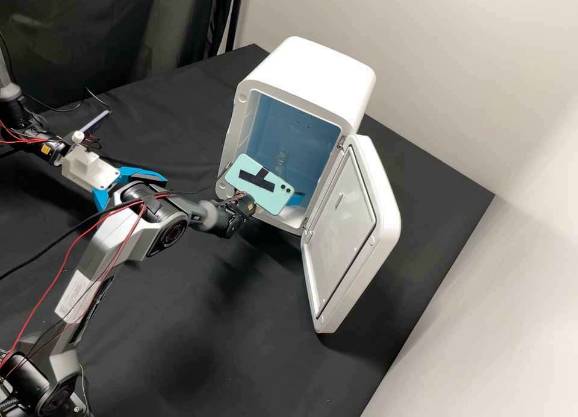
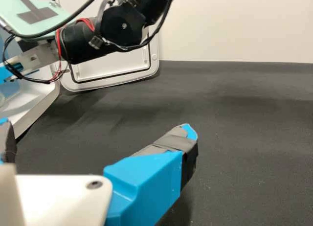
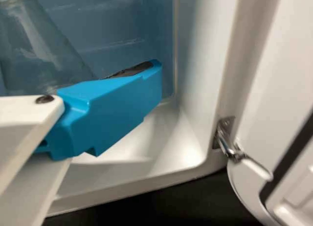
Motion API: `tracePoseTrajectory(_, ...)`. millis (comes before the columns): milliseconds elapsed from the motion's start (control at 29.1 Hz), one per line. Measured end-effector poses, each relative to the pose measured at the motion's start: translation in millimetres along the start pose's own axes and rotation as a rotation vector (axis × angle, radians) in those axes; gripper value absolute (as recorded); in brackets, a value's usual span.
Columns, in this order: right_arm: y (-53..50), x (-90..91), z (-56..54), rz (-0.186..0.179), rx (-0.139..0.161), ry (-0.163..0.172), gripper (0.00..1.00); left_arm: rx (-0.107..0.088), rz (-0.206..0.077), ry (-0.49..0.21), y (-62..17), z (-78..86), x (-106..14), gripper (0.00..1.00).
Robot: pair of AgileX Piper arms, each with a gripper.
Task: Place the flask in the incubator
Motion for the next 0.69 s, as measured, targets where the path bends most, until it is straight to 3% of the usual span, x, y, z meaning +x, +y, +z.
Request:
tracePoseTrajectory(206,0.4,-19.5,1.0,0.011,0.014,0.016,1.0,0.0,0.002,0.0,0.5,0.1,-0.1,1.0)
tracePoseTrajectory(446,0.8,-46.3,-4.5,0.035,0.015,0.072,1.0,0.002,0.009,-0.004,2.2,1.6,-0.4,1.0)
tracePoseTrajectory(686,-4.0,-71.3,-3.2,0.056,0.025,0.108,1.0,0.003,0.007,-0.011,1.9,3.4,-0.2,1.0)
